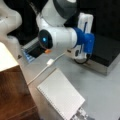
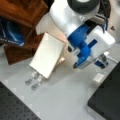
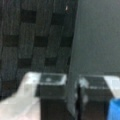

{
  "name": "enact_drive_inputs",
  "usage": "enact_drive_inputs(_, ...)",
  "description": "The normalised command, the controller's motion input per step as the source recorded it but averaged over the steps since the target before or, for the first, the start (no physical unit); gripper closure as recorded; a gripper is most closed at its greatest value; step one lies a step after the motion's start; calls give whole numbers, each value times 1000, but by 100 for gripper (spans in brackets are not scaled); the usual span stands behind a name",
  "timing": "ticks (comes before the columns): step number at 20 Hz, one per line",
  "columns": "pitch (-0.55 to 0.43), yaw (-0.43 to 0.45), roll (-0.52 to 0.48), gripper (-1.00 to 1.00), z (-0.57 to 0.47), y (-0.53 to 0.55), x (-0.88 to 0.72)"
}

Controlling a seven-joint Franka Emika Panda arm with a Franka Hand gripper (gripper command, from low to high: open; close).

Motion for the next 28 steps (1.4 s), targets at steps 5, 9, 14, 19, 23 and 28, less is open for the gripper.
enact_drive_inputs(5,48,54,-281,100,259,204,78)
enact_drive_inputs(9,72,49,-261,100,207,109,70)
enact_drive_inputs(14,104,82,-258,-100,145,25,66)
enact_drive_inputs(19,55,109,-217,-100,69,-19,74)
enact_drive_inputs(23,14,113,-183,-100,-41,-118,58)
enact_drive_inputs(28,-24,117,-143,-100,-178,-214,43)
